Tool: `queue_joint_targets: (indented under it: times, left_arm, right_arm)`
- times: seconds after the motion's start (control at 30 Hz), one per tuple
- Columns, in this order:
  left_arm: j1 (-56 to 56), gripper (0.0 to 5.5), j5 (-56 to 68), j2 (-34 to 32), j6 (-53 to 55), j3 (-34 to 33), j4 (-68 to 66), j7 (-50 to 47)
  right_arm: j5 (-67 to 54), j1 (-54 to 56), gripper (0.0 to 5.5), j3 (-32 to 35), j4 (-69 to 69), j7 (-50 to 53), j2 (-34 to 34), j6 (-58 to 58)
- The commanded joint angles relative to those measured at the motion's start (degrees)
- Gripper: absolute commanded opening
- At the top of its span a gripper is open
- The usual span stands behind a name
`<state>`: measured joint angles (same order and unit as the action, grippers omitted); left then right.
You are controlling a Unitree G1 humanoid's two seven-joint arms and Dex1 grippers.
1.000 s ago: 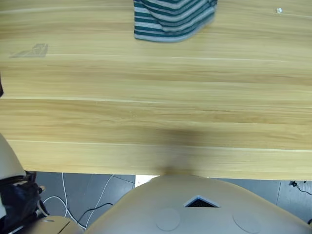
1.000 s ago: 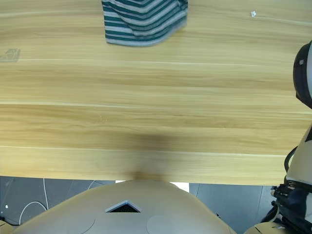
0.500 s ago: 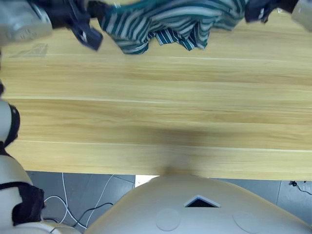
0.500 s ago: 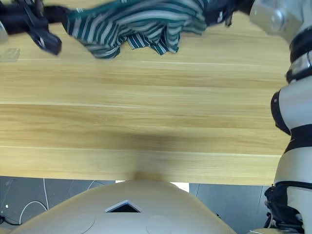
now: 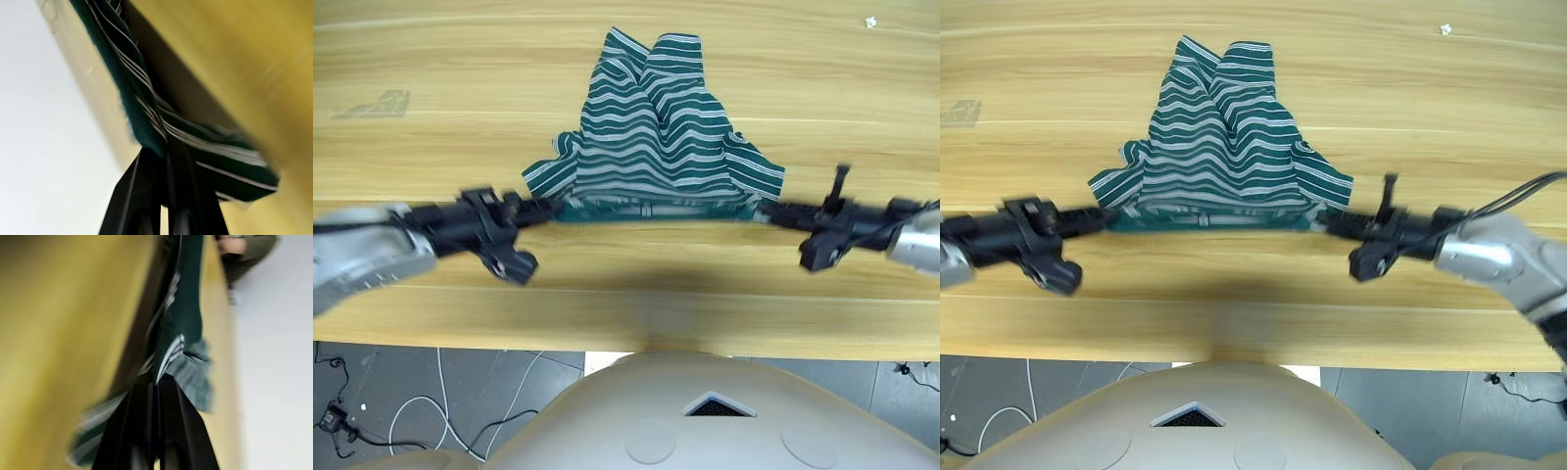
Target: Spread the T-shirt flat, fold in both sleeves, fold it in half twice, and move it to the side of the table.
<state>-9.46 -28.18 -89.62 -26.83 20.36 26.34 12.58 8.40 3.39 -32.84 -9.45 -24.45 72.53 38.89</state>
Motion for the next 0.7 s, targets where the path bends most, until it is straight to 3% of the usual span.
queue_joint_targets:
  times: [0.03,0.13,0.23,0.47,0.57,0.63,0.7]
  left_arm:
    - [-8.7,0.02,-8.7,5.1,3.5,1.4,4.7,4.9]
    - [-13.9,0.02,-11.5,7.7,5.1,-1.0,8.5,7.6]
    - [-17.5,0.62,-12.4,7.3,6.4,-6.0,11.0,11.1]
    - [-23.5,1.73,-3.8,10.5,6.6,-12.3,14.0,19.1]
    - [-24.9,2.21,3.4,11.9,6.8,-11.3,13.1,23.8]
    - [-24.8,2.55,10.8,12.3,8.0,-11.5,12.8,27.8]
    - [-16.2,2.86,18.8,16.8,9.4,-11.7,9.8,29.7]
  right_arm:
    - [-2.3,-5.9,0.00,2.7,-9.3,-6.8,1.8,-7.7]
    - [-5.5,-8.6,0.00,5.0,-13.5,-11.5,1.7,-11.4]
    - [-8.5,-12.0,0.00,7.5,-16.6,-14.9,2.0,-14.8]
    - [-15.8,-17.2,1.30,13.6,-19.9,-23.0,2.9,-22.0]
    - [-22.2,-19.9,1.81,15.7,-23.1,-27.1,3.4,-25.4]
    - [-23.1,-18.6,2.22,16.8,-22.9,-28.4,1.5,-27.0]
    - [-18.4,-12.0,2.57,16.7,-18.8,-26.5,-4.7,-26.7]
